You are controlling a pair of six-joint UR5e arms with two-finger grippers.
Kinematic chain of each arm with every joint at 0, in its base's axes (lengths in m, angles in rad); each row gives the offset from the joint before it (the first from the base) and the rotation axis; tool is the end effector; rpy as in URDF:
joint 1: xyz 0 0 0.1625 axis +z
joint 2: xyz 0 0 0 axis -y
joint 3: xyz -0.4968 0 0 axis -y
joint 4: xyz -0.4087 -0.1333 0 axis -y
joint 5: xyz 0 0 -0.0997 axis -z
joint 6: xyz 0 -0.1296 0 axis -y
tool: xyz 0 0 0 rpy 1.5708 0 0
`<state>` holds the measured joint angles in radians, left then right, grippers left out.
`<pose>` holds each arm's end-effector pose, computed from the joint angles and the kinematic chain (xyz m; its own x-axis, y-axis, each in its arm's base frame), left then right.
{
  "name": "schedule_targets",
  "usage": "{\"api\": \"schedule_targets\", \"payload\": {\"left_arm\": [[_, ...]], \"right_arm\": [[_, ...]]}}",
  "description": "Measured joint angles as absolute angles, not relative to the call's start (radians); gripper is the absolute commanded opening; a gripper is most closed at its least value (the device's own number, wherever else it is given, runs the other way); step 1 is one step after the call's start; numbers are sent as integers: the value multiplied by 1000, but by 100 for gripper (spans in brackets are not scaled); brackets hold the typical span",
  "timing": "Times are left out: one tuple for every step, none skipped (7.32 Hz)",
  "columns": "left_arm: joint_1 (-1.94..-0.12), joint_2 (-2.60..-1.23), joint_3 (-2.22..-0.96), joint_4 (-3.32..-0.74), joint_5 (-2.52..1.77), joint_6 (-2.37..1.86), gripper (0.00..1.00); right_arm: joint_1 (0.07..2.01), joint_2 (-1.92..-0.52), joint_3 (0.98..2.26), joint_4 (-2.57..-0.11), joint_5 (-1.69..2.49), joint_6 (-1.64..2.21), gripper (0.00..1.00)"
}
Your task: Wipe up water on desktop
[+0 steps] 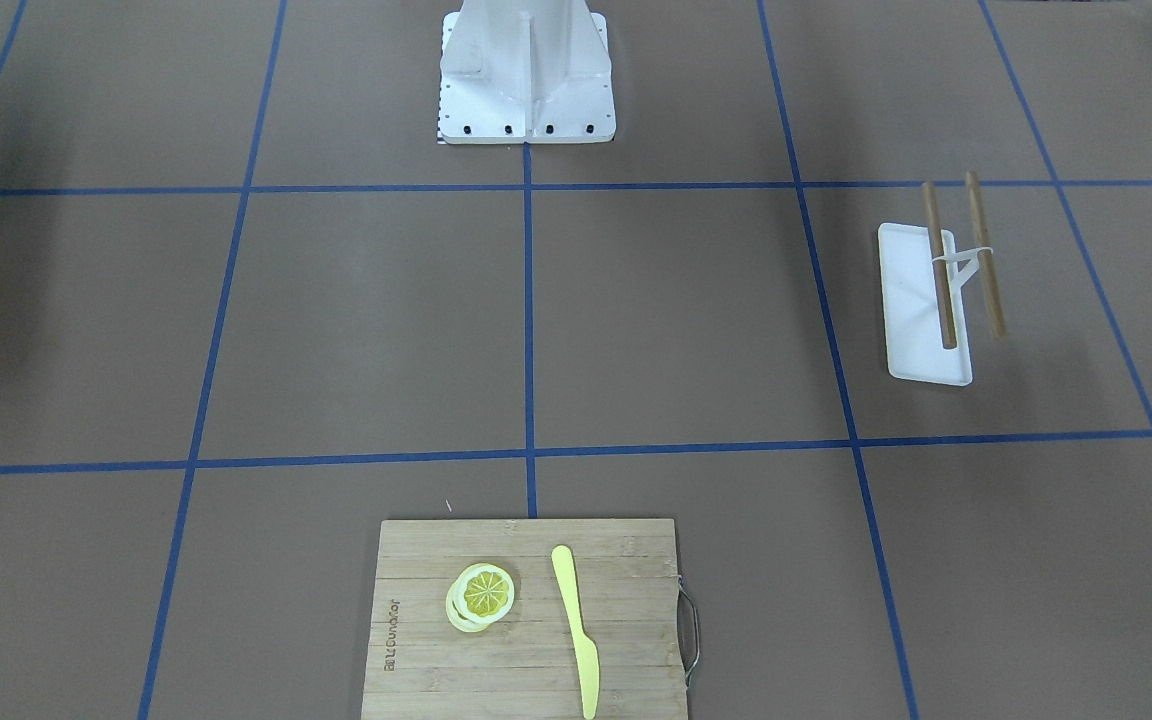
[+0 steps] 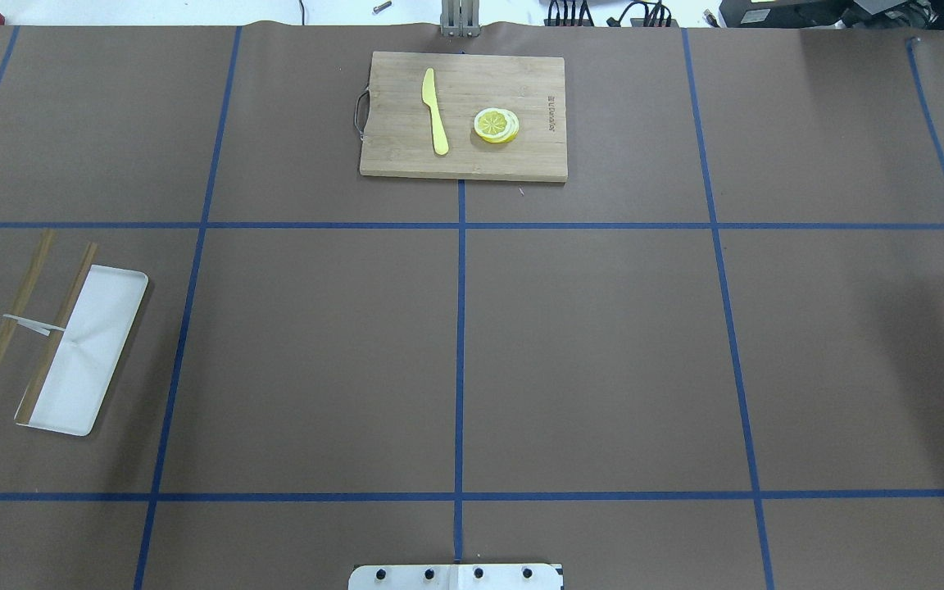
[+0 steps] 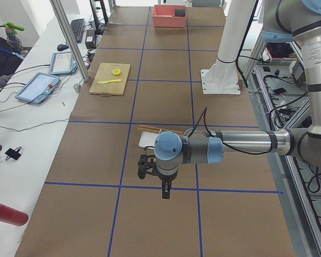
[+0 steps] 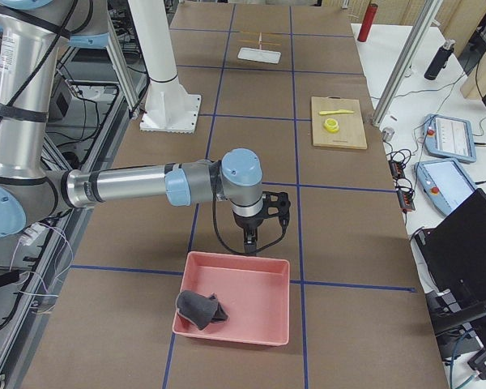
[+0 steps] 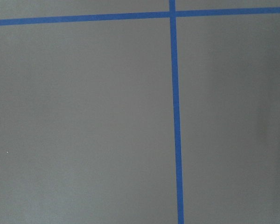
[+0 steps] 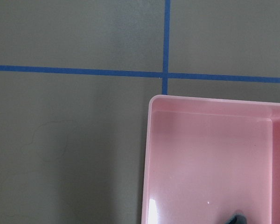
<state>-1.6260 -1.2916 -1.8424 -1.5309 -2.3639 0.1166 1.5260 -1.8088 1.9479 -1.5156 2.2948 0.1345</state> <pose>-0.0611 -0.3642 0.7387 0.7004 0.0440 -0.7124 -0.0265 0.9990 0.0357 0.0293 -0.4059 0.6646 0.7419 -0.0284 0.6699 -0.0561 0.9930 0.1042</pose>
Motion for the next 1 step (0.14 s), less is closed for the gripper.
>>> {"api": "schedule_targets", "payload": {"left_arm": [[-1626, -1292, -1842, -1531, -2364, 117, 99]], "right_arm": [[1525, -1809, 1948, -1516, 2295, 135, 100]]}}
